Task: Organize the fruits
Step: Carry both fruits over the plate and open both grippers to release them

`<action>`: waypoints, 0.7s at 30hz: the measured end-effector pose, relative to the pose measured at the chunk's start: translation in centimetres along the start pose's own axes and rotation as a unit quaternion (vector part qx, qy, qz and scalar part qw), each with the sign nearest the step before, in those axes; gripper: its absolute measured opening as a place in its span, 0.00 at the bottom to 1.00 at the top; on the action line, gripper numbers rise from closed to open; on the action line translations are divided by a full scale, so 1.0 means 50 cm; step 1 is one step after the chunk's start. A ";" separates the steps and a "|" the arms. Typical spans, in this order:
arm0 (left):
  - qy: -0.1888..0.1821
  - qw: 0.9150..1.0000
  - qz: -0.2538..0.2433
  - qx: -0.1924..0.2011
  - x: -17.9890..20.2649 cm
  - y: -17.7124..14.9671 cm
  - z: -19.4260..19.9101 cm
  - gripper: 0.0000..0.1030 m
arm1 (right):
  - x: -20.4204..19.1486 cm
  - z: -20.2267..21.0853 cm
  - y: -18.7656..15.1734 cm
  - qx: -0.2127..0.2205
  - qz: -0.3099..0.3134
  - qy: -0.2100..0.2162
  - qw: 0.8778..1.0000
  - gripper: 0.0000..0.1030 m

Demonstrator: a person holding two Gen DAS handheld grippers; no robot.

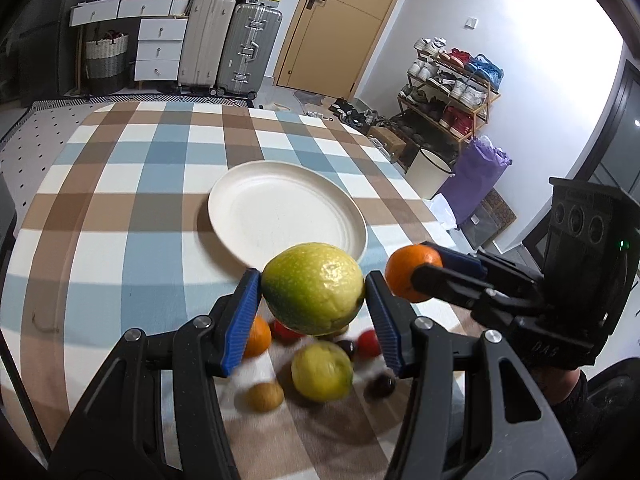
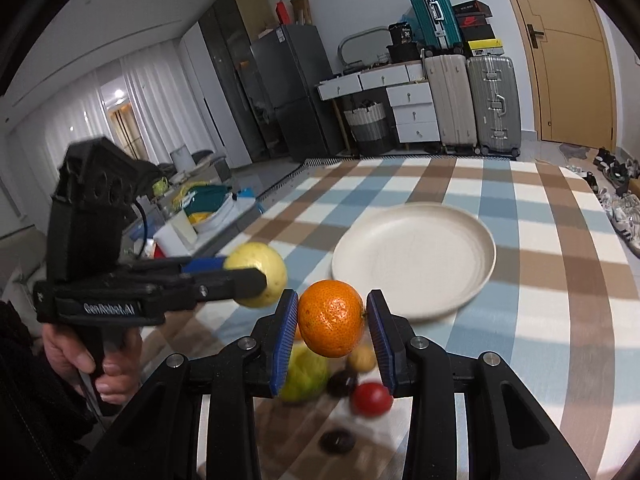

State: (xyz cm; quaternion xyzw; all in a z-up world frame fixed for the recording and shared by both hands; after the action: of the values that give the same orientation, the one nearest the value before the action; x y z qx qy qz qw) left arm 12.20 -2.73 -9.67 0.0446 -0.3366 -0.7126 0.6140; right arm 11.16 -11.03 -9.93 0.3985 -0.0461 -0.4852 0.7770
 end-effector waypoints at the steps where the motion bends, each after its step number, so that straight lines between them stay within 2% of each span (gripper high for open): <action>1: -0.004 1.000 0.002 -0.004 -0.001 0.012 -0.009 0.49 | 0.007 -0.001 0.010 0.001 -0.002 0.003 1.000 0.35; 9: -0.006 1.000 0.000 -0.016 -0.010 0.100 -0.072 0.49 | 0.066 -0.024 0.096 -0.002 -0.002 0.010 1.000 0.35; 21: 0.001 0.999 0.017 -0.049 -0.059 0.231 -0.192 0.49 | 0.159 -0.115 0.165 -0.029 -0.041 0.020 0.999 0.35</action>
State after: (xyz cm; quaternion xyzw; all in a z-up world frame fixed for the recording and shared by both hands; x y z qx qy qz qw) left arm 27.27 -4.39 -11.90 0.0092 -0.3010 -0.7174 0.6282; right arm 23.87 -12.25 -10.86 0.3871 -0.0005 -0.5097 0.7684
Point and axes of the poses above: each gripper's, at about its wrist camera, not at the fingertips, and z roughly against the way its jaws point, x to its right, y to its top, the point moved 8 cm from there along -z, roughly the way its jaws point, and after that the axes turned 12 degrees about -x, right-handed, at the moved point
